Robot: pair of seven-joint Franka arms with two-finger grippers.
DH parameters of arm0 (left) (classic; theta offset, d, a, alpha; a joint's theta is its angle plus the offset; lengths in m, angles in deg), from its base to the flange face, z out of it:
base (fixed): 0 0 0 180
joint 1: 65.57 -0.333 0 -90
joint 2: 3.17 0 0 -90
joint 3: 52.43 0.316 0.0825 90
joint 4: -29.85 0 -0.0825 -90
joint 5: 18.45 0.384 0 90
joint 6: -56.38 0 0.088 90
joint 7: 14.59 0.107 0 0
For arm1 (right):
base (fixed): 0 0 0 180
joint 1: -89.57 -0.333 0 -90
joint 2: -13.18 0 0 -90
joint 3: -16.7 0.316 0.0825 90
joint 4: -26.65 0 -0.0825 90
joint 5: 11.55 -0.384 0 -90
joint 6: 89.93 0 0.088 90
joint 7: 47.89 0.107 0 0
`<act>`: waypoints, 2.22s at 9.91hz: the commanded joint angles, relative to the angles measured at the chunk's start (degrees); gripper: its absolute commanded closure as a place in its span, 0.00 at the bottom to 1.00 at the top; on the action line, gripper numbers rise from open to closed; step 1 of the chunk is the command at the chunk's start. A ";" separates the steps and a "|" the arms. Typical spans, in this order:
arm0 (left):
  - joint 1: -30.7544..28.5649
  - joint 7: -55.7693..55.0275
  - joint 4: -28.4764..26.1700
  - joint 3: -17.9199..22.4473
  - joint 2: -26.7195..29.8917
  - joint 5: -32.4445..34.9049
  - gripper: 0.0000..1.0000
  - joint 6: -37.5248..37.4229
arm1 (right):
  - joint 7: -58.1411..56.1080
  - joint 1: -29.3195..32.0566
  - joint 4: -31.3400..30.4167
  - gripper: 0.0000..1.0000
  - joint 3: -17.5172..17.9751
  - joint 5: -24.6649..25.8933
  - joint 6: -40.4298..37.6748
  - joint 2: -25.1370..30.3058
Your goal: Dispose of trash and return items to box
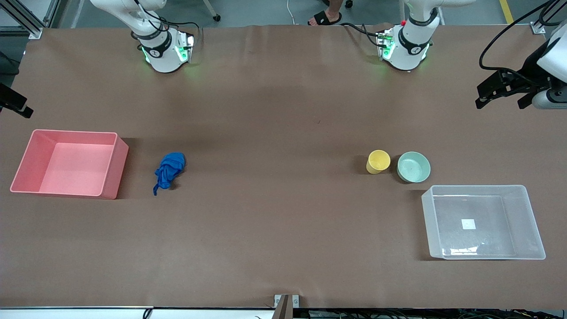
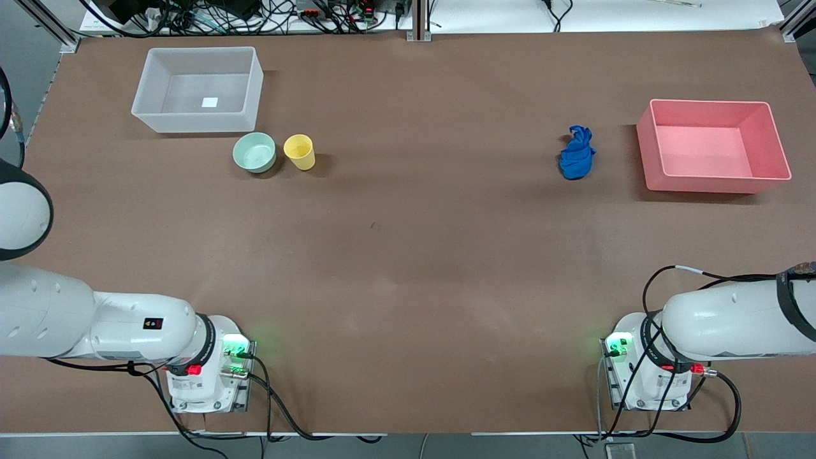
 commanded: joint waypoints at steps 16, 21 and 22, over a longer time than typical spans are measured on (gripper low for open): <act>0.00 3.76 -42.55 2.16 -11.73 0.21 0.00 56.93 | 2.21 -13.54 -37.34 0.00 0.59 -3.94 46.84 -18.17; -0.70 5.00 -43.09 2.16 -22.56 0.21 0.00 65.06 | 2.29 -14.16 -42.79 0.14 0.59 -4.02 62.66 -23.65; -0.88 5.00 -43.36 2.16 -23.54 0.21 0.00 65.94 | 2.38 -14.16 -43.25 0.50 0.59 -4.02 62.97 -23.65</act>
